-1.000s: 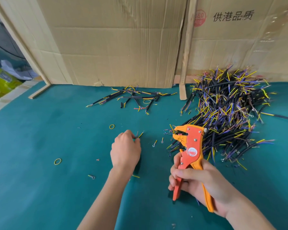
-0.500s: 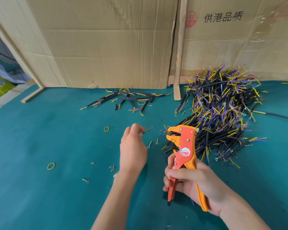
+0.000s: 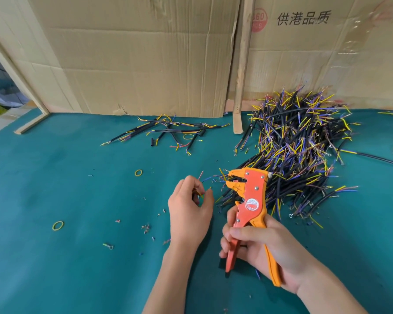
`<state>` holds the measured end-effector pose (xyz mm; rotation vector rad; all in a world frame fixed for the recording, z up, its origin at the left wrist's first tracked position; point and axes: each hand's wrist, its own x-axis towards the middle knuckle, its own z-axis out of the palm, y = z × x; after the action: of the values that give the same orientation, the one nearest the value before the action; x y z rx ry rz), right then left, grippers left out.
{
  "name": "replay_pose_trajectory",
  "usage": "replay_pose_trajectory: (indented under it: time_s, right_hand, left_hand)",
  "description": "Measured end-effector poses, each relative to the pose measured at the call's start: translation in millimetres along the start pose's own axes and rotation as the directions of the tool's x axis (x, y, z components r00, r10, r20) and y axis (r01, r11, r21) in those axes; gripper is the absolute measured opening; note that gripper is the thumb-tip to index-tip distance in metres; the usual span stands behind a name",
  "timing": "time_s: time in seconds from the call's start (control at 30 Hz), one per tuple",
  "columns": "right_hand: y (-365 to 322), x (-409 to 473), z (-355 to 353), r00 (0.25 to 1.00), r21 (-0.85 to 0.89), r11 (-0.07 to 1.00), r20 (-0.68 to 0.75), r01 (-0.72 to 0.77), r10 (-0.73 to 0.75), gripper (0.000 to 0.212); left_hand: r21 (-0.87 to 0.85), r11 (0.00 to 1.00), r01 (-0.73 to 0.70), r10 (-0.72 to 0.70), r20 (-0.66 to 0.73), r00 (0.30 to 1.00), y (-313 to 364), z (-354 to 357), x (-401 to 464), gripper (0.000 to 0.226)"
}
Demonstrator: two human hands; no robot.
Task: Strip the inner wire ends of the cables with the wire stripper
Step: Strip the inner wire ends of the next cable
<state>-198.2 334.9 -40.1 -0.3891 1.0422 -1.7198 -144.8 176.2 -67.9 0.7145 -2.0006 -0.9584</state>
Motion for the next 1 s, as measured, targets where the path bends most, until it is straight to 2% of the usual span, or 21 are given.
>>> replay_pose_trajectory:
  time_s: [0.13, 0.33, 0.5, 0.7, 0.8, 1.0]
  right_hand:
    - [-3.4, -1.3, -4.2, 0.999, -0.002, 1.000, -0.030, 0.016, -0.017, 0.038]
    - [-13.3, -4.6, -12.9, 0.996, -0.004, 1.000, -0.088, 0.002, -0.003, 0.033]
    - [-16.0, -7.0, -16.8, 0.996, -0.048, 0.997, -0.076, -0.058, 0.054, 0.037]
    - [-11.8, -6.3, -15.4, 0.993, -0.098, 0.990, -0.072, -0.098, 0.091, 0.047]
    - [-10.3, -5.6, -14.5, 0.993, -0.103, 0.990, -0.071, -0.096, 0.089, 0.041]
    - [-10.6, -6.6, -13.6, 0.994, -0.173, 0.980, -0.049, -0.102, 0.095, 0.032]
  left_hand:
    - [-0.002, 0.999, 0.043, -0.043, -0.017, 0.999, -5.7, 1.8, -4.7, 0.023]
    - [-0.153, 0.988, 0.022, -0.026, -0.030, 0.999, -0.2, 2.2, -12.2, 0.023]
    - [-0.135, 0.990, -0.031, 0.030, -0.010, 1.000, 1.5, 5.0, -14.6, 0.014]
    - [-0.133, 0.989, -0.059, 0.060, 0.007, 0.998, 4.4, 5.8, -15.4, 0.016]
    - [-0.136, 0.988, -0.073, 0.076, 0.016, 0.997, 5.3, 6.1, -15.7, 0.022]
    - [-0.150, 0.985, -0.087, 0.094, 0.042, 0.995, 5.3, 6.7, -16.8, 0.017]
